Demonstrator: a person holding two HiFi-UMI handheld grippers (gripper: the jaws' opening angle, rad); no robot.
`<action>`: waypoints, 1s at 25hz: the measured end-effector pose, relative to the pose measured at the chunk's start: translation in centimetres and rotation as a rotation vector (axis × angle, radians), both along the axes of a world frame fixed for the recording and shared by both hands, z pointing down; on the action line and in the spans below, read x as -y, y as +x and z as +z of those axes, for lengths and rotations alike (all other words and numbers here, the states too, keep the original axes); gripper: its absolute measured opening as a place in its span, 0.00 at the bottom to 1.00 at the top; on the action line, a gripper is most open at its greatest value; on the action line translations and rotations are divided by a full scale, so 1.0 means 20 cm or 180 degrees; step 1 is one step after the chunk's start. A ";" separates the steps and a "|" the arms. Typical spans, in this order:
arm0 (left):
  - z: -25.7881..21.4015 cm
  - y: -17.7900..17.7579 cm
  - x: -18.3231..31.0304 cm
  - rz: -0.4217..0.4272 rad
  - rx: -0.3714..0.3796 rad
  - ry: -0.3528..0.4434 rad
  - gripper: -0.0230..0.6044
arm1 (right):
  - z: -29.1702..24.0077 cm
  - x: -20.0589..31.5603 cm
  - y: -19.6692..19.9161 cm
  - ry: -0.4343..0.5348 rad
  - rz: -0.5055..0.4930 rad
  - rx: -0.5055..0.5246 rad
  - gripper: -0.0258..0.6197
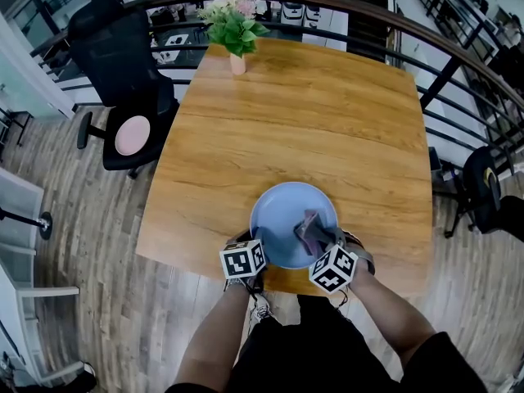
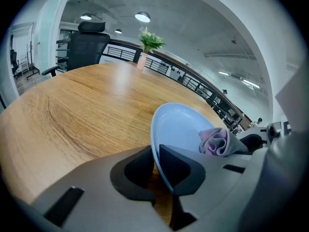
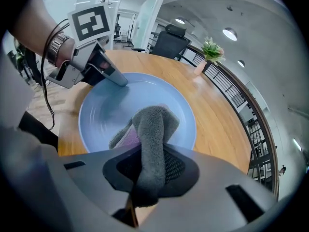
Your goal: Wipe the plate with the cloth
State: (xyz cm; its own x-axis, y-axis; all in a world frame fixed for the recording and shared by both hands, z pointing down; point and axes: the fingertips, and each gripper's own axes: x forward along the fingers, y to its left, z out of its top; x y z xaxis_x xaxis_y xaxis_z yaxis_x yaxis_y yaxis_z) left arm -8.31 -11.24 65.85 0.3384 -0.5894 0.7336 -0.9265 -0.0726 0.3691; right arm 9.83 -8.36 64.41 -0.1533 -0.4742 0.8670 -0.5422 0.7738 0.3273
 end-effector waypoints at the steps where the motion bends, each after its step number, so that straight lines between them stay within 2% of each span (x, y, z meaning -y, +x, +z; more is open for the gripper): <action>1: 0.00 0.00 0.00 0.0000 -0.0001 0.0002 0.13 | 0.00 -0.02 -0.02 -0.0007 -0.0023 0.0004 0.15; 12: 0.00 -0.01 0.00 -0.0013 -0.0107 -0.0051 0.13 | 0.05 -0.19 -0.28 -0.0190 -0.0317 0.0132 0.15; 19: 0.02 0.01 0.00 0.0050 -0.0281 -0.0094 0.12 | 0.06 -0.20 -0.47 -0.0321 -0.0493 0.0342 0.15; 25: 0.00 -0.02 0.01 0.0032 -0.0248 -0.0110 0.12 | 0.07 -0.16 -0.59 -0.0352 -0.0584 0.0424 0.15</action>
